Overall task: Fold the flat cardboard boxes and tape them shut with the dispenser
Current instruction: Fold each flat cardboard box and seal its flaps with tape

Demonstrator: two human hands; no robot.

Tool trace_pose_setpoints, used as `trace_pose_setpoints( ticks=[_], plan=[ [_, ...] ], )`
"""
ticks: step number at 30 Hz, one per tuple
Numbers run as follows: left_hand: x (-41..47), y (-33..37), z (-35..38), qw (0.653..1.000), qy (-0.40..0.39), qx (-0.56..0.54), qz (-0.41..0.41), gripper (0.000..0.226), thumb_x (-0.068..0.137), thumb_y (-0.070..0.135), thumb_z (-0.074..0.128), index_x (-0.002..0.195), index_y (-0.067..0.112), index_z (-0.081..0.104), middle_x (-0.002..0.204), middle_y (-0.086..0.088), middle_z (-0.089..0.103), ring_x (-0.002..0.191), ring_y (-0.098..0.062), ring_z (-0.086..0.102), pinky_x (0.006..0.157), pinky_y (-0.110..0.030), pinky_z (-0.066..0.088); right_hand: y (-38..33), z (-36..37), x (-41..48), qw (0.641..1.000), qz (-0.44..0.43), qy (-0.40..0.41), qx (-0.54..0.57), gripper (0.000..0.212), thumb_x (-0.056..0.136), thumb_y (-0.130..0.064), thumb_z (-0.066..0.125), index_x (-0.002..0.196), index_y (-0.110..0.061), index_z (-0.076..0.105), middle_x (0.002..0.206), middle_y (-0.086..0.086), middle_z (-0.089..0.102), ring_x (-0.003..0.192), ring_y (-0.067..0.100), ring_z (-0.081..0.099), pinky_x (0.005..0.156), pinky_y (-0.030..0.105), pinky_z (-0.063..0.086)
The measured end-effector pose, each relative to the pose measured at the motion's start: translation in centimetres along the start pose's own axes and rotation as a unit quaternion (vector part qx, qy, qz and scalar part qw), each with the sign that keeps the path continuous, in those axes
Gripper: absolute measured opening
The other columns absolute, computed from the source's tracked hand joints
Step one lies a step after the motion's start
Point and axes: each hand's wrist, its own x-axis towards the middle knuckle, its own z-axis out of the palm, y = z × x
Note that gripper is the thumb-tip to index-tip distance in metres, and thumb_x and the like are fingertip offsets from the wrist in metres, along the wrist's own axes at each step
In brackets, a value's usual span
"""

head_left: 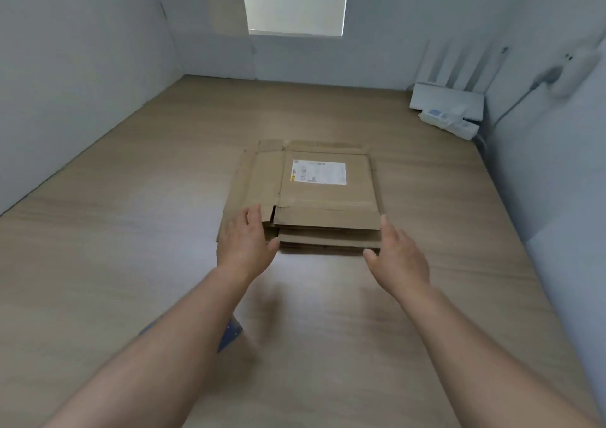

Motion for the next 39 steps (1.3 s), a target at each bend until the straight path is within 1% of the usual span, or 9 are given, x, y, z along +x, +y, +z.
trace_pose_setpoints(
  ticks=[3, 7, 11, 16, 23, 26, 29, 34, 39],
  plan=[
    [3.4, -1.0, 1.8, 0.999, -0.011, 0.009, -0.030, 0.084, 0.088, 0.048, 0.058, 0.151, 0.015, 0.013, 0.155, -0.010, 0.022, 0.139, -0.029, 0.027, 0.112, -0.039, 0.025, 0.2, 1.2, 2.9, 1.000, 0.017, -0.008, -0.023, 0.080, 0.094, -0.043, 0.049, 0.153, -0.017, 0.001, 0.146, 0.010, 0.037, 0.131, 0.029, 0.034, 0.106, 0.039, 0.031],
    [5.9, -1.6, 3.5, 0.996, -0.050, -0.027, -0.064, 0.089, 0.083, 0.049, 0.065, 0.150, 0.016, 0.017, 0.151, -0.011, 0.028, 0.138, -0.031, 0.029, 0.110, -0.040, 0.027, 0.0, 2.9, 4.9, 0.999, 0.009, -0.019, -0.032, 0.077, 0.093, -0.043, 0.049, 0.152, -0.016, 0.008, 0.150, 0.008, 0.033, 0.134, 0.030, 0.029, 0.108, 0.038, 0.028],
    [5.2, -1.1, 3.9, 0.996, -0.039, -0.030, -0.077, 0.068, 0.082, 0.042, 0.066, 0.136, 0.016, 0.035, 0.138, -0.013, 0.040, 0.128, -0.034, 0.035, 0.100, -0.040, 0.034, 0.1, 3.6, 4.2, 1.000, 0.020, -0.003, -0.012, 0.076, 0.092, -0.044, 0.051, 0.151, -0.014, 0.012, 0.149, 0.009, 0.034, 0.134, 0.030, 0.029, 0.109, 0.036, 0.026],
    [0.9, -0.2, 2.5, 0.991, -0.050, -0.099, -0.069, 0.062, 0.087, 0.034, 0.058, 0.141, 0.019, 0.032, 0.142, -0.010, 0.036, 0.129, -0.032, 0.032, 0.102, -0.041, 0.035, 0.5, 2.4, -0.7, 0.992, 0.052, 0.035, 0.109, 0.080, 0.089, -0.040, 0.060, 0.150, -0.014, 0.015, 0.138, 0.012, 0.035, 0.126, 0.028, 0.041, 0.102, 0.033, 0.034],
    [-8.4, 1.4, -0.8, 0.985, 0.015, -0.171, -0.018, 0.035, 0.100, 0.030, 0.037, 0.132, 0.027, 0.051, 0.117, -0.007, 0.057, 0.108, -0.027, 0.050, 0.086, -0.037, 0.043, 1.6, -1.0, -8.3, 0.943, 0.064, 0.183, 0.269, 0.066, 0.088, -0.004, 0.055, 0.147, -0.013, 0.025, 0.136, 0.015, 0.037, 0.110, 0.031, 0.052, 0.084, 0.034, 0.042],
    [-11.8, 1.7, -3.7, 0.982, 0.062, -0.178, -0.010, 0.031, 0.101, 0.036, 0.036, 0.115, 0.024, 0.061, 0.093, 0.000, 0.059, 0.090, -0.024, 0.052, 0.076, -0.034, 0.045, 2.3, -3.5, -10.4, 0.914, 0.037, 0.244, 0.323, 0.067, 0.089, 0.001, 0.050, 0.148, -0.011, 0.023, 0.141, 0.013, 0.041, 0.116, 0.026, 0.052, 0.081, 0.024, 0.036],
    [-14.3, 2.1, -6.7, 0.979, 0.118, -0.163, -0.009, 0.035, 0.100, 0.040, 0.038, 0.094, 0.016, 0.063, 0.080, -0.002, 0.060, 0.083, -0.028, 0.054, 0.067, -0.034, 0.043, 2.2, -6.3, -12.2, 0.873, 0.010, 0.331, 0.357, 0.058, 0.087, -0.001, 0.053, 0.142, -0.007, 0.037, 0.127, 0.013, 0.058, 0.108, 0.029, 0.058, 0.085, 0.028, 0.040],
    [-17.2, 2.8, -10.4, 0.962, 0.188, -0.199, -0.019, 0.020, 0.093, 0.030, 0.044, 0.084, 0.018, 0.057, 0.073, -0.006, 0.063, 0.075, -0.030, 0.059, 0.059, -0.031, 0.041, 1.9, -10.4, -15.0, 0.864, -0.060, 0.412, 0.282, 0.024, 0.088, -0.008, 0.055, 0.111, -0.008, 0.061, 0.101, 0.011, 0.067, 0.091, 0.029, 0.062, 0.072, 0.034, 0.046],
    [-18.5, 2.0, -11.4, 0.957, 0.151, -0.239, -0.072, 0.014, 0.092, 0.031, 0.047, 0.094, 0.018, 0.048, 0.076, -0.005, 0.064, 0.065, -0.026, 0.065, 0.070, -0.039, 0.056, 1.4, -12.1, -17.4, 0.904, -0.070, 0.370, 0.201, 0.018, 0.088, -0.013, 0.052, 0.099, -0.013, 0.066, 0.089, 0.004, 0.066, 0.087, 0.026, 0.059, 0.064, 0.031, 0.041]
  ],
)
